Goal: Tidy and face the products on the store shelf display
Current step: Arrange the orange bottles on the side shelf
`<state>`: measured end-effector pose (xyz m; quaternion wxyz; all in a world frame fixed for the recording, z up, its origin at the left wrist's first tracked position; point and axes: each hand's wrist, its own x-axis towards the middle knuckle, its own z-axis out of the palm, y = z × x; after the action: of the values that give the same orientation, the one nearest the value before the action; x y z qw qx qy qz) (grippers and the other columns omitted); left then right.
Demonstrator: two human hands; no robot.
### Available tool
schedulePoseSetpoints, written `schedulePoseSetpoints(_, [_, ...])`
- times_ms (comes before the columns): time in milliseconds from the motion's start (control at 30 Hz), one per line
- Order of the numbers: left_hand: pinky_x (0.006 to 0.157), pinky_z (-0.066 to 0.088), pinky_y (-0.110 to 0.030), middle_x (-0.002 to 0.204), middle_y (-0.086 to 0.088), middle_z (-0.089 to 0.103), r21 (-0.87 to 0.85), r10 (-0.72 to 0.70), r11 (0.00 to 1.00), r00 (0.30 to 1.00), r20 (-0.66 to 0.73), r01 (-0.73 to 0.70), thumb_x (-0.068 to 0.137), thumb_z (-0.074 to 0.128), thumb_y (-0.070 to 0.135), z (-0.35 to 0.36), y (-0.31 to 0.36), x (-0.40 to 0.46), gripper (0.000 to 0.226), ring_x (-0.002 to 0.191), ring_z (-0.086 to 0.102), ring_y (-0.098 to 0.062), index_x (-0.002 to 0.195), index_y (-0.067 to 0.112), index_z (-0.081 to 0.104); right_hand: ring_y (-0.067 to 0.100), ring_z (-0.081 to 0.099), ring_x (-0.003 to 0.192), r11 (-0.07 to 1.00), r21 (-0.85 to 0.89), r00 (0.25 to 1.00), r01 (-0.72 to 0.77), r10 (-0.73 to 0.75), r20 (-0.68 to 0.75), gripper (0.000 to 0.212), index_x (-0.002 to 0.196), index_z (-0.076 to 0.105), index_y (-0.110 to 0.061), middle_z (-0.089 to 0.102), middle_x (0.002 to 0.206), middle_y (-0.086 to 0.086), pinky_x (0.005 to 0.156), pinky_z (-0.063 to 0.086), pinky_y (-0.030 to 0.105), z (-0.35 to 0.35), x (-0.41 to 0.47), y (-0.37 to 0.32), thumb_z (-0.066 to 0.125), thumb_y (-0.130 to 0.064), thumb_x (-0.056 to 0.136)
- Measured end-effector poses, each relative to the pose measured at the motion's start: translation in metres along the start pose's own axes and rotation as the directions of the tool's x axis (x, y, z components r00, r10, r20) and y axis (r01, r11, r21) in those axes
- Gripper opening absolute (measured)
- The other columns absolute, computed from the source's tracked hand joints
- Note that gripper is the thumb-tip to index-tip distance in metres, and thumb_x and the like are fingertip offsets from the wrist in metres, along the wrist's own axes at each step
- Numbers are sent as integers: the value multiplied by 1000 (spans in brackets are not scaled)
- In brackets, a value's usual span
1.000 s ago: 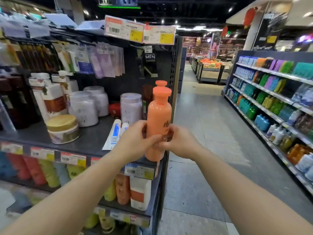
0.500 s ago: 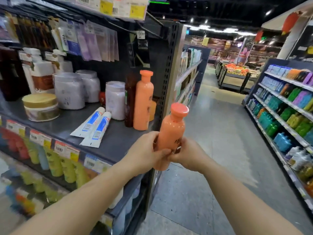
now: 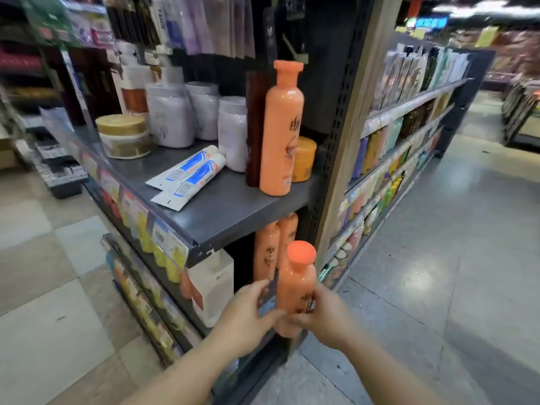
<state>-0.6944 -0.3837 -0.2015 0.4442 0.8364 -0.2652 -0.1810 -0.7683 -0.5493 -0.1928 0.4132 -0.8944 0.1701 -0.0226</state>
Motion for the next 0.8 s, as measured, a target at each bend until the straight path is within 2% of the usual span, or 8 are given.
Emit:
schedulePoseSetpoints(67, [105,41,-28,131,11,47,81,-58,995,998,-23,60,81,69,44,1,-17,-7,66,124,49,-9,139,27,41,2,61,87,1000,21,1000,-13,13,1,51,102,48,-39,59,87,-25,77,50,23,17,12,10,85,-29,68])
schedulePoseSetpoints(133, [101,34,-17,133,12,44,133,-72,988,997,-28,75,86,66,40,0,-32,-11,66,128,45,-9,142,21,38,8,61,92,1000,18,1000,-2,2,0,53,107,47,-37,59,90,-24,76,47,23,28,25,12,83,-26,70])
schedulePoseSetpoints(200, [97,32,-13,138,10,46,194,-60,979,997,-40,67,87,64,40,-6,-43,-13,64,127,46,-7,142,21,39,11,61,95,1000,10,1000,20,-20,9,53,110,46,-36,60,95,-17,77,45,25,35,39,9,81,-25,72])
schedulePoseSetpoints(300, [98,34,-15,139,7,48,240,-40,969,997,-63,54,87,64,41,-18,-54,-13,64,126,46,-7,143,21,39,12,60,98,998,29,999,47,-47,16,54,116,47,-35,62,99,-14,81,45,25,44,60,6,78,-20,75])
schedulePoseSetpoints(433, [97,39,-16,134,9,50,248,-41,966,992,-120,70,85,66,40,-30,-64,-15,61,119,47,-1,140,24,43,14,61,101,998,50,999,44,-46,26,63,130,48,-25,64,103,-10,88,48,29,59,83,4,77,-14,75])
schedulePoseSetpoints(533, [97,38,-15,134,10,50,294,-20,954,988,-150,64,84,66,45,-35,-74,-16,64,119,47,-2,141,26,41,12,62,96,998,44,997,52,-54,49,50,117,51,-26,64,97,-11,85,48,26,68,94,3,78,-16,76])
schedulePoseSetpoints(600, [96,34,-14,133,11,50,321,9,946,984,-177,49,84,66,45,-36,-79,-16,65,121,47,-3,141,25,41,12,63,96,998,49,996,42,-45,72,47,110,50,-30,65,97,-11,88,50,29,74,99,3,79,-17,76])
schedulePoseSetpoints(800, [99,40,-22,130,13,51,325,26,945,977,-214,46,83,66,45,-40,-87,-20,62,119,49,-3,138,30,42,17,64,98,999,4,997,47,-47,57,49,111,53,-27,68,104,-6,89,53,41,90,110,8,81,-24,72])
